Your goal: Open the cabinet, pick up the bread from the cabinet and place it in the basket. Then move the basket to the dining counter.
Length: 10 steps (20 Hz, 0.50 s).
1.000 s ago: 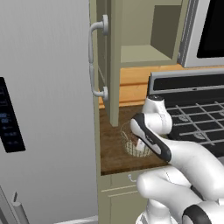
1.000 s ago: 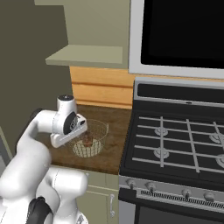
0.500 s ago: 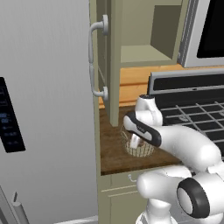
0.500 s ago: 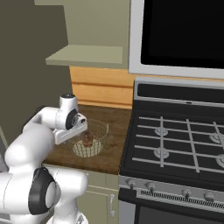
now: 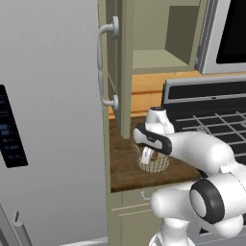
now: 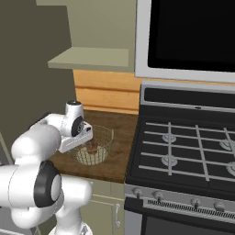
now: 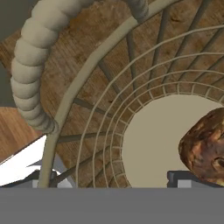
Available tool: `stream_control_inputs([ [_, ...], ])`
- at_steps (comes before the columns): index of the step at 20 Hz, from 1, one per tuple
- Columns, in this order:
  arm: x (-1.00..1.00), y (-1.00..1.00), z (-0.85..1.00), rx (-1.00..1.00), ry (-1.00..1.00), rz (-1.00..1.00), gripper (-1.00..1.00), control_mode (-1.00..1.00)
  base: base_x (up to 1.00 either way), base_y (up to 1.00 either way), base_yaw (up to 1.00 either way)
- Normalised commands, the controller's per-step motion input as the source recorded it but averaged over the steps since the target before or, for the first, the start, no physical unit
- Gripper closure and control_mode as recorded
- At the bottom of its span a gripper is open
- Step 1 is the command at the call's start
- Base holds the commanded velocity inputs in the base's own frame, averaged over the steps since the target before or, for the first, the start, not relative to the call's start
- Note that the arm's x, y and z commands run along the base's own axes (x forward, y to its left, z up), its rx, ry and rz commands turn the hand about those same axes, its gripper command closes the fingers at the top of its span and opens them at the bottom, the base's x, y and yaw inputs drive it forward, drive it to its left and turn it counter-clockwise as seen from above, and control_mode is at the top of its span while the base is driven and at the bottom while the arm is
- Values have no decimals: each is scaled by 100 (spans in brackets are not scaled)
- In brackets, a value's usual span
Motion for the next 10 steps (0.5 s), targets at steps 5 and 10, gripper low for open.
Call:
stream_control_inputs([
  [5,0,-1,-43,0,0,0,-100,-100,0,0,0],
  [10,0,-12,-41,0,-1,0,100,-100,0,0,0],
])
